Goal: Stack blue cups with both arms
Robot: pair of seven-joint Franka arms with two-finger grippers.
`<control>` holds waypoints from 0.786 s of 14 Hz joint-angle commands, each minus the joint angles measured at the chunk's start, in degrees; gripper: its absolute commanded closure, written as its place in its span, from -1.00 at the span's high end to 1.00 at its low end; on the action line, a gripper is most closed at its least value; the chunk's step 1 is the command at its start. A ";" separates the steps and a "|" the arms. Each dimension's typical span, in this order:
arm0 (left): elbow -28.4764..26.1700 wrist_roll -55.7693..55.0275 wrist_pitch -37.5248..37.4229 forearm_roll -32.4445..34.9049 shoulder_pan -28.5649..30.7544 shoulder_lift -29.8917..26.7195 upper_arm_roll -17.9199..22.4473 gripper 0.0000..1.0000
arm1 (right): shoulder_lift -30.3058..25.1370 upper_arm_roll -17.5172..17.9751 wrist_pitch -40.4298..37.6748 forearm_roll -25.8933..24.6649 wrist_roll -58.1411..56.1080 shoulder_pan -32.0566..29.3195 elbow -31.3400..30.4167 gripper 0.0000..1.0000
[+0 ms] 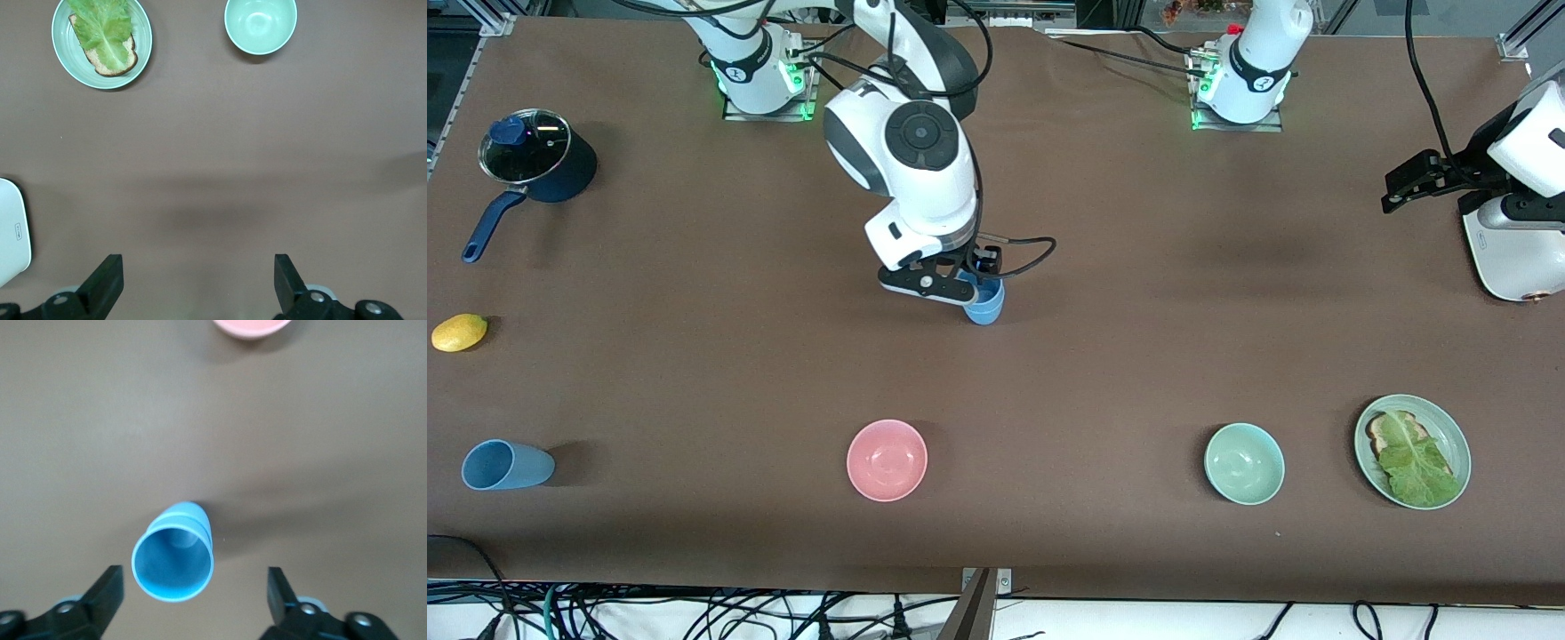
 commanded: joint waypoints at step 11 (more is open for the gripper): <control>0.38 -0.42 -1.00 0.17 -0.11 -0.32 0.02 1.00 | -21.76 -16.13 -15.42 11.75 -38.40 -9.96 -8.02 1.00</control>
